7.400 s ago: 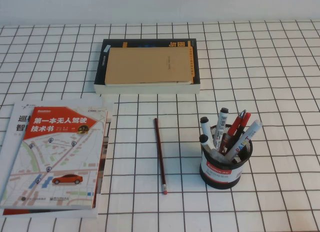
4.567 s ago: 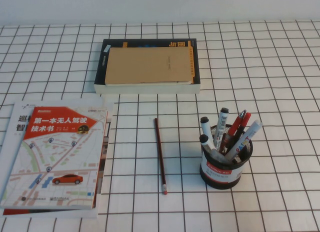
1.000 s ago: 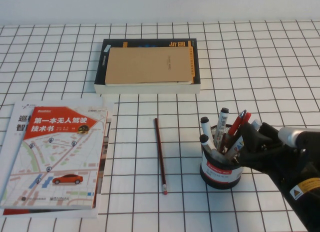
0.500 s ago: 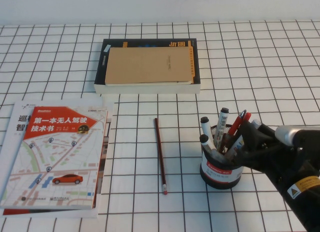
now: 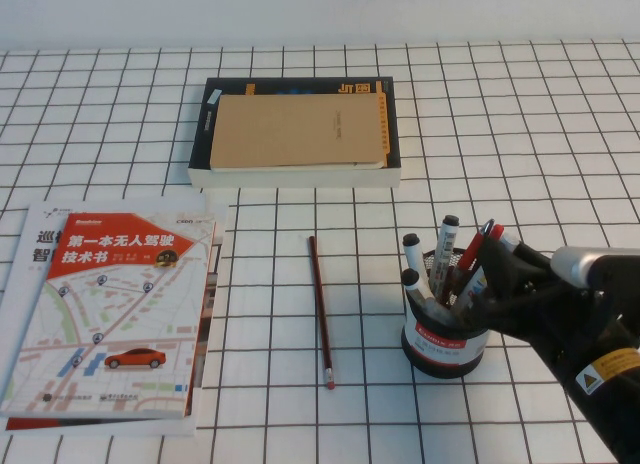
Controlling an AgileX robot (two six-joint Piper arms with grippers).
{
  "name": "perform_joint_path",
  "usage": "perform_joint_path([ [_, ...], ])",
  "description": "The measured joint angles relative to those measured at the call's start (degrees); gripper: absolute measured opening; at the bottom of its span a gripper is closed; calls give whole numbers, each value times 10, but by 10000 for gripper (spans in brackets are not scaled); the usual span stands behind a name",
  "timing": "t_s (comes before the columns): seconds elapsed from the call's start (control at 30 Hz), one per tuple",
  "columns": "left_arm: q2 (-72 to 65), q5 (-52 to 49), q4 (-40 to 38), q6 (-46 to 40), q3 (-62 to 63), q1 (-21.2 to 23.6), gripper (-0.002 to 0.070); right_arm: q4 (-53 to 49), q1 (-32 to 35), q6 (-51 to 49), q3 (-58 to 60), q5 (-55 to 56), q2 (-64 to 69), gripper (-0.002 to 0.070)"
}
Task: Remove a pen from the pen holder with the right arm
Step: 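Take a marker out of the pen holder and lay it on the table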
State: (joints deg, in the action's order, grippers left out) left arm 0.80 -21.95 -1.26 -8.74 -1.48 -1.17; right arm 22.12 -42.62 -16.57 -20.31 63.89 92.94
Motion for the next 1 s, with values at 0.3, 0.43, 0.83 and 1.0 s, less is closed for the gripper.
perform_joint_path([
  [0.3,0,0,0,0,0,0,-4,3,0,38,0,-90,-126,123],
  [0.43,0,0,0,0,0,0,-4,22,0,90,-6,-178,-211,123],
  [0.83,0,0,0,0,0,0,-4,95,0,326,-173,-505,-362,123],
  [1.0,0,0,0,0,0,0,-4,102,0,350,-285,-684,-340,123],
])
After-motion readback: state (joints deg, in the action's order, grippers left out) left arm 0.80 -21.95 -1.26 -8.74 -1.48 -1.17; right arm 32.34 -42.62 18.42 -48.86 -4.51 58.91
